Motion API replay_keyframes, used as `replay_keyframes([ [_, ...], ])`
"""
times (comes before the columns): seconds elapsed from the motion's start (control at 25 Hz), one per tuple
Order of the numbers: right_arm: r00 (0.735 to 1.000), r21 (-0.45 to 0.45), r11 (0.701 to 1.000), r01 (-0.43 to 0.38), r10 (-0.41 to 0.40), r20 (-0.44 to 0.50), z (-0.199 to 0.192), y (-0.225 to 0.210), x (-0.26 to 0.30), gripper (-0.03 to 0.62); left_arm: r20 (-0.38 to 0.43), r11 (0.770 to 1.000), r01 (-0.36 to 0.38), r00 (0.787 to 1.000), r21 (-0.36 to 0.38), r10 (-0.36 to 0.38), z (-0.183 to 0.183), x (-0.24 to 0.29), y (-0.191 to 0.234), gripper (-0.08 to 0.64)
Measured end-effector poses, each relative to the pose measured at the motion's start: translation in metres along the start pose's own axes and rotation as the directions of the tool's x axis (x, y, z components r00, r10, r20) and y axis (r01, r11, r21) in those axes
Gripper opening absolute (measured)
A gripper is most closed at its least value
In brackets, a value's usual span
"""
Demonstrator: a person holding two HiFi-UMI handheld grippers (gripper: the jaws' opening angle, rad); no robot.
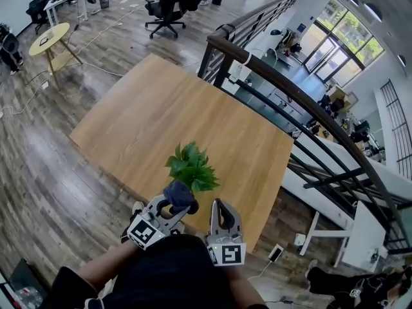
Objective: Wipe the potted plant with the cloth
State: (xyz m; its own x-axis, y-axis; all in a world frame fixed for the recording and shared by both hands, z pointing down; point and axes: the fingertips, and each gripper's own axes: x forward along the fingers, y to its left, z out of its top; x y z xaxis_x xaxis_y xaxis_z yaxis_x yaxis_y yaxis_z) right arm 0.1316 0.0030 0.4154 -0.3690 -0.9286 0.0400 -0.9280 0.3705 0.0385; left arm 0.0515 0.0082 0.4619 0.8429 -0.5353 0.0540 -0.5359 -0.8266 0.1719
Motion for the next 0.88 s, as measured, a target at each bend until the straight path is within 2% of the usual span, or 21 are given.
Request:
replay_keyframes([
  [0.28,0.999,0.013,0.999,0.035,-0.035,0.015,0.007,-0.006,-0.001,0.018,-0.024,0.998,-0.037,0.999,0.057,0.038,0.009,-0.001,0.004,0.144],
  [0.6,0.996,0.006,0.997,0.075,-0.075,0.042,0.019,-0.012,-0.009,0.018,-0.022,0.998,-0.008,1.0,0.066,0.009,0.014,0.004,-0.008,0.144],
  [0.76,0.996,-0.011,0.997,0.074,-0.073,0.058,0.02,-0.013,-0.011,0.018,-0.026,0.999,-0.015,1.0,0.046,0.016,0.014,0.002,-0.01,0.144],
  [0.88,0.995,-0.006,0.997,0.08,-0.079,0.063,0.019,-0.011,-0.01,0.018,-0.046,0.997,-0.011,0.999,0.071,0.014,0.013,0.0,-0.01,0.144],
])
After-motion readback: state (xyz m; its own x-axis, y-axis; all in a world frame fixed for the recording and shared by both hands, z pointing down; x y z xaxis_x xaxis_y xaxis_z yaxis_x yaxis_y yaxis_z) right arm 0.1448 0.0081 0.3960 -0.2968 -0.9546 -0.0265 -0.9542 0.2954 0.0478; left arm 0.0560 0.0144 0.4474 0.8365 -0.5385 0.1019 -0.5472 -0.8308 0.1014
